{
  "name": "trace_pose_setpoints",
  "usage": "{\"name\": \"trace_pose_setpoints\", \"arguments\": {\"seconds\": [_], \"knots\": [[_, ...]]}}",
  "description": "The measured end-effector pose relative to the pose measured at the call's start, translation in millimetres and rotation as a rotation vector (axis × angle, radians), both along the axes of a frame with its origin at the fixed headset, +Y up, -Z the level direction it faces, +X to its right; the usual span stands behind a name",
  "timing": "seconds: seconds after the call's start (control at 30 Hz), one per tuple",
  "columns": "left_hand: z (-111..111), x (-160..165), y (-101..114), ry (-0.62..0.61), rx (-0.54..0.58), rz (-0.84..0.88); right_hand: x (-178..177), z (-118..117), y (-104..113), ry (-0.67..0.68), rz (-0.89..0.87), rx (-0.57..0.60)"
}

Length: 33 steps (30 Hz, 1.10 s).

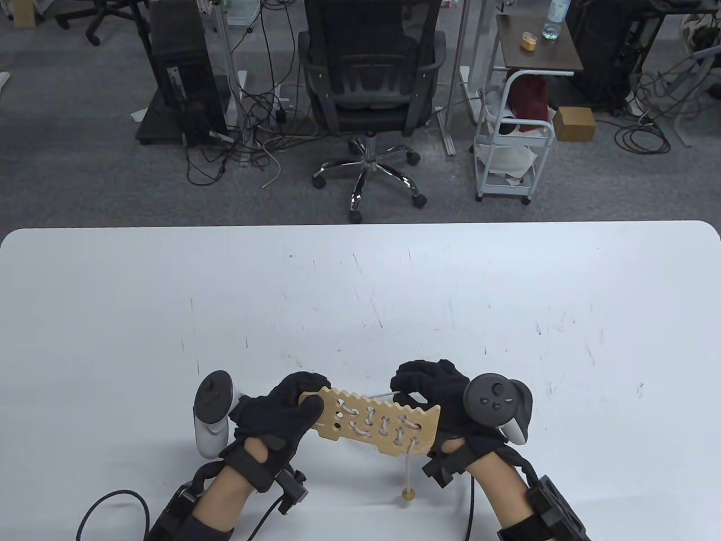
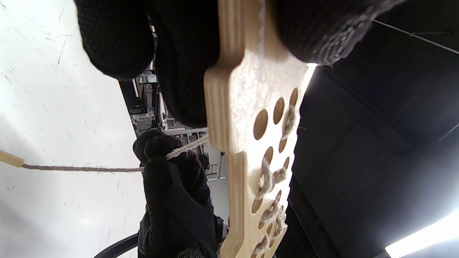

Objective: Thread rope through all holes on crocodile lacing toy

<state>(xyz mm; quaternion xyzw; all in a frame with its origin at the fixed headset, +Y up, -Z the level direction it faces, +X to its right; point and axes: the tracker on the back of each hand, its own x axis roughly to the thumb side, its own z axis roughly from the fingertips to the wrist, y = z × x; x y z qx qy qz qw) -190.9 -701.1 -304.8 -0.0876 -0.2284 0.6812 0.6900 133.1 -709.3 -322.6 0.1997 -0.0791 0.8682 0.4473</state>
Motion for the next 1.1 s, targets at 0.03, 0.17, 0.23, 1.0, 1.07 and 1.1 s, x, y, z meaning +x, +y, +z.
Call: {"name": "trace_pose_setpoints", "arguments": {"seconds": [0.03,0.17,0.23,1.0,1.07,1.1], "knots": [[-1,-2,0,0.013,-0.002,-0.002,3,-2,0,-0.013,0.006,-0.001],[-2,-4,-1,0.033,-0.005,-0.007,11,-5,1,-0.052,0.038,0.009],[-2,-5,-1,0.036,-0.008,-0.005,14,-6,1,-0.073,0.066,0.014],[-8,-21,3,0.095,-0.015,0.005,63,-26,-9,-0.283,0.113,-0.058],[-9,-21,3,0.096,-0.014,0.003,66,-27,-10,-0.296,0.121,-0.068],[-9,-21,3,0.097,-0.014,0.002,66,-27,-11,-0.297,0.123,-0.068]]}}
